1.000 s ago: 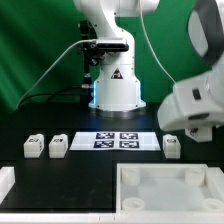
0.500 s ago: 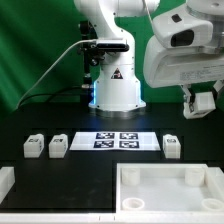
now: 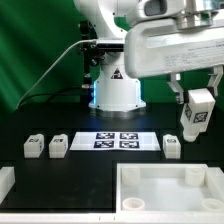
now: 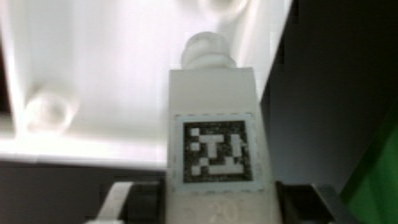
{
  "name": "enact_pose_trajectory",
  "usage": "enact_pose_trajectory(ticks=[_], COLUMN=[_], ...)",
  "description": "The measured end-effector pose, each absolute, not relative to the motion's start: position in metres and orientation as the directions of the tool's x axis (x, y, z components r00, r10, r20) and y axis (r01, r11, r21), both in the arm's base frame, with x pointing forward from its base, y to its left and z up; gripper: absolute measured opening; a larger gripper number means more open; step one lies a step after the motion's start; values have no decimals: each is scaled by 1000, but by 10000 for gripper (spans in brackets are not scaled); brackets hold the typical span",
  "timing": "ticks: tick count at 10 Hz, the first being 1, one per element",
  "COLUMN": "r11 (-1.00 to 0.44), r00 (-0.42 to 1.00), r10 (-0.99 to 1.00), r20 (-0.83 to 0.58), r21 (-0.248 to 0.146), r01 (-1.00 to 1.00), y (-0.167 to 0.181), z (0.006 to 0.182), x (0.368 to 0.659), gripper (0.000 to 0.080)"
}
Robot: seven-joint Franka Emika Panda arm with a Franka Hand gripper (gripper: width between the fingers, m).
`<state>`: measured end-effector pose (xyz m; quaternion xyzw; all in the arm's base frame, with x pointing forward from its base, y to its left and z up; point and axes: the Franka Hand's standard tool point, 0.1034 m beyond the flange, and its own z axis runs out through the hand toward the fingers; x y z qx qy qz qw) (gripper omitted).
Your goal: Assemble one leg
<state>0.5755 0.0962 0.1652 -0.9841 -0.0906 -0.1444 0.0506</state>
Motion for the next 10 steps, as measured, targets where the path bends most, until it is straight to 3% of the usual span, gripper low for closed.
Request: enact_pose_trajectory(ticks=[3,4,6,8,10], r11=[-982,-983,-982,-984,-983], r00=[825,814,825,807,807], r10=[158,155,155,135,128], r20=[542,559,543,575,577], r21=[-2,3,-4,-20,-32], r01=[189,185,187,179,179], y=[86,85,86,91,98], z=[162,158,157,161,148], x=[572,571,577,616,630], gripper=[293,293,293,293,293])
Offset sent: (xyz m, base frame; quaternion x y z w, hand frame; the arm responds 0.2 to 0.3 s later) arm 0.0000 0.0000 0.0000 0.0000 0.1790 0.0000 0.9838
